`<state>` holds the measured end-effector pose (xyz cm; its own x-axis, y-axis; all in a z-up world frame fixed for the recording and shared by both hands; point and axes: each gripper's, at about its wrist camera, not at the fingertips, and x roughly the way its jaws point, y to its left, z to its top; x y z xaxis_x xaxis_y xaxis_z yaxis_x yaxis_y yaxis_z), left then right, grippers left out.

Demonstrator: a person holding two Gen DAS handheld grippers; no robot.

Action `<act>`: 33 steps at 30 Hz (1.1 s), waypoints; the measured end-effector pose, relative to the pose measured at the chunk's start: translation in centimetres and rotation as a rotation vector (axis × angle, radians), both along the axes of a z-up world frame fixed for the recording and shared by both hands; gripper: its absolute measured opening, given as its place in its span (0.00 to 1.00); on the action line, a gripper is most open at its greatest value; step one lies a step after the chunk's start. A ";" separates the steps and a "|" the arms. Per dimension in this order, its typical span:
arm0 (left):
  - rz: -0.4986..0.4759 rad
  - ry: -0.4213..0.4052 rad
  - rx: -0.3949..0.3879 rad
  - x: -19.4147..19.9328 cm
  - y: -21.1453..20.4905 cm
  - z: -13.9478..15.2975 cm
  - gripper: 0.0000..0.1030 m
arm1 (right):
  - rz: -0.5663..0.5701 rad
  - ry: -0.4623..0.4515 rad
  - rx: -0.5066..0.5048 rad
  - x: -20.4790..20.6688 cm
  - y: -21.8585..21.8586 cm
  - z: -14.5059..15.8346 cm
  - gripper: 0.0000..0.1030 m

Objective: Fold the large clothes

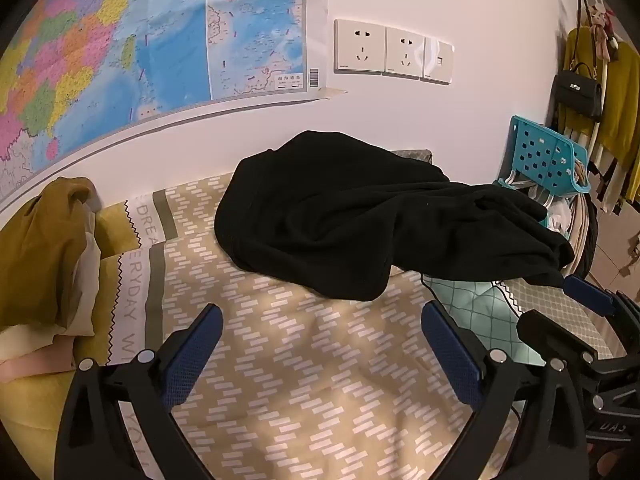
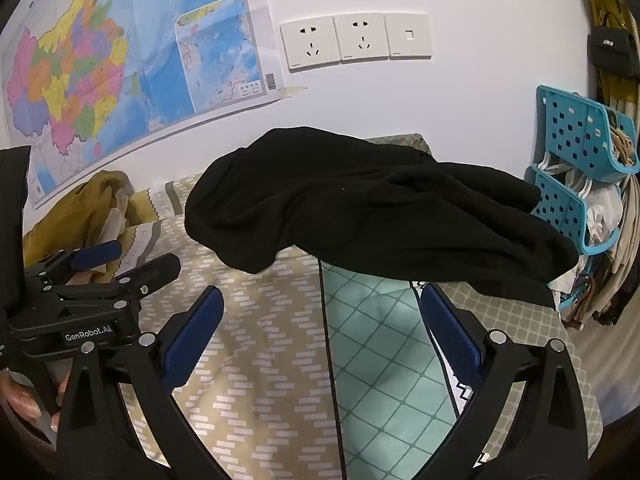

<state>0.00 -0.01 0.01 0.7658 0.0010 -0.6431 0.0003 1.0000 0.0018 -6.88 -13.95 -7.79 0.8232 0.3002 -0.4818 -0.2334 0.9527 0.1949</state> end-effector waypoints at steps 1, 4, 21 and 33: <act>-0.001 0.001 -0.003 0.0 0.1 0.0 0.93 | 0.000 0.000 -0.001 0.0 0.0 0.0 0.95; -0.002 -0.001 -0.001 0.0 0.1 0.0 0.93 | 0.001 0.001 0.001 0.0 0.0 0.0 0.95; -0.001 -0.001 -0.009 -0.3 0.4 0.0 0.93 | 0.008 0.001 0.004 0.0 0.2 0.2 0.95; 0.001 0.000 -0.008 -0.2 0.1 0.0 0.93 | 0.009 0.001 0.005 0.0 0.3 0.2 0.95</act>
